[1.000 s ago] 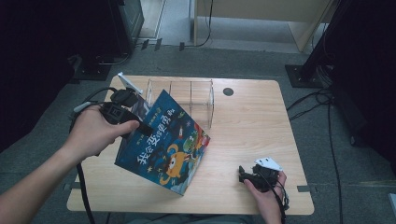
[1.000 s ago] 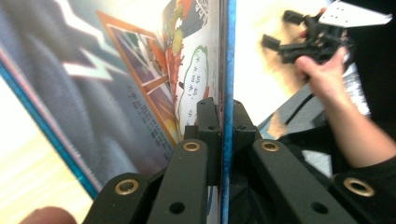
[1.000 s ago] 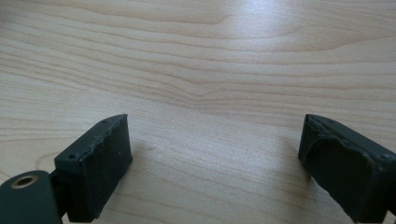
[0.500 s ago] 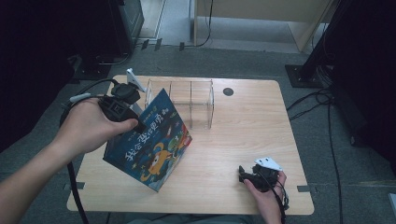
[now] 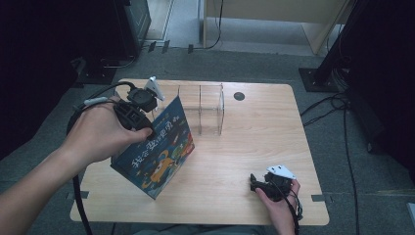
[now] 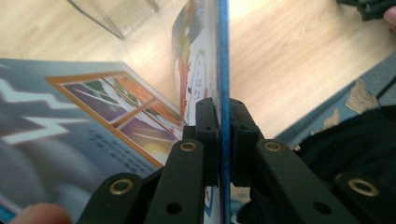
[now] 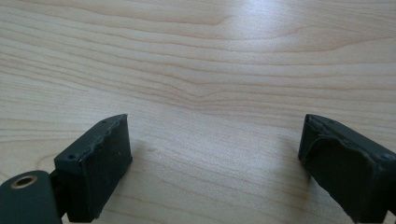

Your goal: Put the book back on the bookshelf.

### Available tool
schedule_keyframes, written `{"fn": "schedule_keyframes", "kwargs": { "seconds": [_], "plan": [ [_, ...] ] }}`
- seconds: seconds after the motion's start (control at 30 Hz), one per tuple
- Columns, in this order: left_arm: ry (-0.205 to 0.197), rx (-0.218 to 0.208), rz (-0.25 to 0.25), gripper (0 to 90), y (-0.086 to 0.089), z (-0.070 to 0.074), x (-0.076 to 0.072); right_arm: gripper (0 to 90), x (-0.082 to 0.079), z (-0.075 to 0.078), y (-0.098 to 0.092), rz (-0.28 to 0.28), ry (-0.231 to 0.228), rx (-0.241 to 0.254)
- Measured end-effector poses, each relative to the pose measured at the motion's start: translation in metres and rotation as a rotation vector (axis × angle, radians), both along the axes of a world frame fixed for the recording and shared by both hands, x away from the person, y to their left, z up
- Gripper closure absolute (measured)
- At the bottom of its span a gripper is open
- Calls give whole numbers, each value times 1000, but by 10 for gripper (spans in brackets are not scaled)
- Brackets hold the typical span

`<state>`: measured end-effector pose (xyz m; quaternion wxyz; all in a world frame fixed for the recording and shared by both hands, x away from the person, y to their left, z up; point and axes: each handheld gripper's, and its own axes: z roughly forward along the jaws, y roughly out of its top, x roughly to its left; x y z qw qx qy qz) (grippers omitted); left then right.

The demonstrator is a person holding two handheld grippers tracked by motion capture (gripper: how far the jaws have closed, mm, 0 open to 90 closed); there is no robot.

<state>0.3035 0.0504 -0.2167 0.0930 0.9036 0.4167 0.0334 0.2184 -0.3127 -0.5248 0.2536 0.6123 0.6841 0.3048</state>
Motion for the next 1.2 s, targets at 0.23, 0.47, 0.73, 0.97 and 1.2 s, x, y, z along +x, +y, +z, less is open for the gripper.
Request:
{"fn": "schedule_keyframes", "kwargs": {
  "seconds": [0.23,0.47,0.73,0.97,1.2],
  "plan": [
    [-14,-28,-37,759,-8,5,-5,86,0,0,0,0,0,1],
    [-19,-23,-44,700,-11,3,-4,86,0,0,0,-1,1,1],
    [-52,-15,-45,559,-14,11,-6,86,1,0,0,0,0,2],
    [-89,-21,-30,383,-14,16,-6,86,1,0,0,0,0,2],
    [-124,-15,18,178,-10,23,-4,86,1,0,0,0,0,2]
  ]
}}
